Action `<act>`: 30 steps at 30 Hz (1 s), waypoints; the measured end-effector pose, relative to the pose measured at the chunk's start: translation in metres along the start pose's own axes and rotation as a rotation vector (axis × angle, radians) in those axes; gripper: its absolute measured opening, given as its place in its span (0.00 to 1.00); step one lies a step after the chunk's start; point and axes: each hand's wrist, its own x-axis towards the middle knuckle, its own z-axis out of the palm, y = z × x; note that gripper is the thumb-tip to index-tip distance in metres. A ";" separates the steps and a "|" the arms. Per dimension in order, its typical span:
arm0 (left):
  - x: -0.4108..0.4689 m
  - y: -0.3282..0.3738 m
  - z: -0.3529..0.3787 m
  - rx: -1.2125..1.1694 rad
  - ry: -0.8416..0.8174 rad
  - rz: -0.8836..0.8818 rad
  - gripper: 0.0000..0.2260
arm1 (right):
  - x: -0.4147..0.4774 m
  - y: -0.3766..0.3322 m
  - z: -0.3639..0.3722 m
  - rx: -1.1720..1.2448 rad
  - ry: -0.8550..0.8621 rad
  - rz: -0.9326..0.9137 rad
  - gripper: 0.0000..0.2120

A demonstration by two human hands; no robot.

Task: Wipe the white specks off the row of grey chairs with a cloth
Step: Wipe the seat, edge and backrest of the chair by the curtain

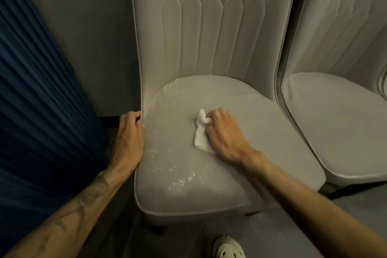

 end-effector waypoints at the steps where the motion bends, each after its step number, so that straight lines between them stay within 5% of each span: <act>1: 0.000 0.000 -0.001 0.008 0.003 0.006 0.13 | -0.010 -0.019 0.010 0.005 0.014 -0.022 0.09; 7: 0.003 -0.002 -0.003 0.061 -0.005 0.012 0.12 | -0.065 -0.125 0.027 0.441 -0.210 -0.408 0.07; 14: 0.001 0.000 -0.001 -0.013 -0.014 -0.001 0.12 | -0.008 -0.002 -0.013 0.062 0.011 0.115 0.11; 16: 0.000 0.002 -0.001 -0.014 -0.016 0.007 0.12 | -0.016 -0.020 0.006 -0.015 0.034 0.056 0.10; 21: 0.002 0.006 -0.005 0.011 -0.031 -0.030 0.14 | -0.045 -0.126 0.043 0.296 -0.149 -0.399 0.10; 28: -0.001 0.012 -0.008 -0.024 -0.036 -0.037 0.13 | 0.051 -0.030 0.027 0.073 -0.007 -0.069 0.08; 30: 0.002 0.010 -0.008 -0.050 -0.044 -0.045 0.12 | 0.064 -0.041 0.042 0.001 0.009 -0.110 0.08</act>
